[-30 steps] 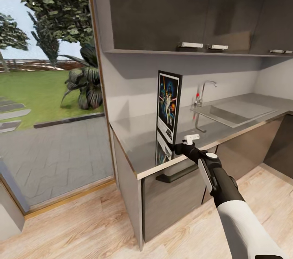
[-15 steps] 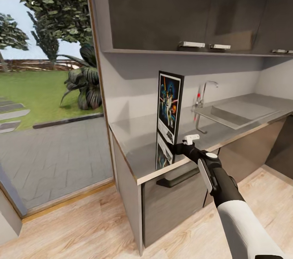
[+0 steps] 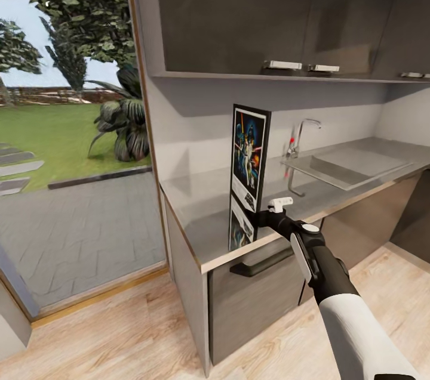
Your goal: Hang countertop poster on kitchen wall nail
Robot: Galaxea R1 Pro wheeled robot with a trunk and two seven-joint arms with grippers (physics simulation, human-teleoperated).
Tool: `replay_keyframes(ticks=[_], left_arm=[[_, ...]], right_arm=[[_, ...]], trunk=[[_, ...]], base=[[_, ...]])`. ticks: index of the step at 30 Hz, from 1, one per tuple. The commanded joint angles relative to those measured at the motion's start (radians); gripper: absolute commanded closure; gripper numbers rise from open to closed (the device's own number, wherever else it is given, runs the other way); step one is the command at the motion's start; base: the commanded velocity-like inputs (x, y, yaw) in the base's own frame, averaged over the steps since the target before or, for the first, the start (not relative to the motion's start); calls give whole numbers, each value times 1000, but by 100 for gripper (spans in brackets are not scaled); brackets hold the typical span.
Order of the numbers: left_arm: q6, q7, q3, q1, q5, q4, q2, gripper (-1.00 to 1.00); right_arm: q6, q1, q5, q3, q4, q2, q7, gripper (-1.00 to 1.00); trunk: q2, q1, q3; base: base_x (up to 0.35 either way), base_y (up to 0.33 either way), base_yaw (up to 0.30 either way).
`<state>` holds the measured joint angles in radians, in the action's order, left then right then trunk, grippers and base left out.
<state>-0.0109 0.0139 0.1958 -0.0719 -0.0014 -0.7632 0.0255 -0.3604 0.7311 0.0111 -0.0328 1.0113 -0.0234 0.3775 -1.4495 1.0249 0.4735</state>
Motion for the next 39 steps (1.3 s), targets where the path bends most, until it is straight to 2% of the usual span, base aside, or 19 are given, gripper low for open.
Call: replay_keyframes(ticks=[1, 28, 29, 39], left_arm=[[-1, 1, 1, 0, 0, -1, 1, -100], [-1, 1, 1, 0, 1, -2, 5, -100], [-1, 1, 1, 0, 0, -2, 5, -100], [-1, 1, 1, 0, 0, -2, 5, -100]], right_arm=[[-6, 1, 1, -4, 1, -1, 6, -100], [-8, 1, 1, -4, 1, -1, 6, -100], [-8, 1, 1, -4, 1, -1, 6, 100], [-8, 1, -4, -5, 0, -1, 6, 100]], trunk=[[-1, 0, 1], [-1, 0, 1], [-1, 0, 1], [-1, 0, 1]], base=[[52, 49, 0], [9, 8, 0], [0, 0, 0], [0, 0, 0]])
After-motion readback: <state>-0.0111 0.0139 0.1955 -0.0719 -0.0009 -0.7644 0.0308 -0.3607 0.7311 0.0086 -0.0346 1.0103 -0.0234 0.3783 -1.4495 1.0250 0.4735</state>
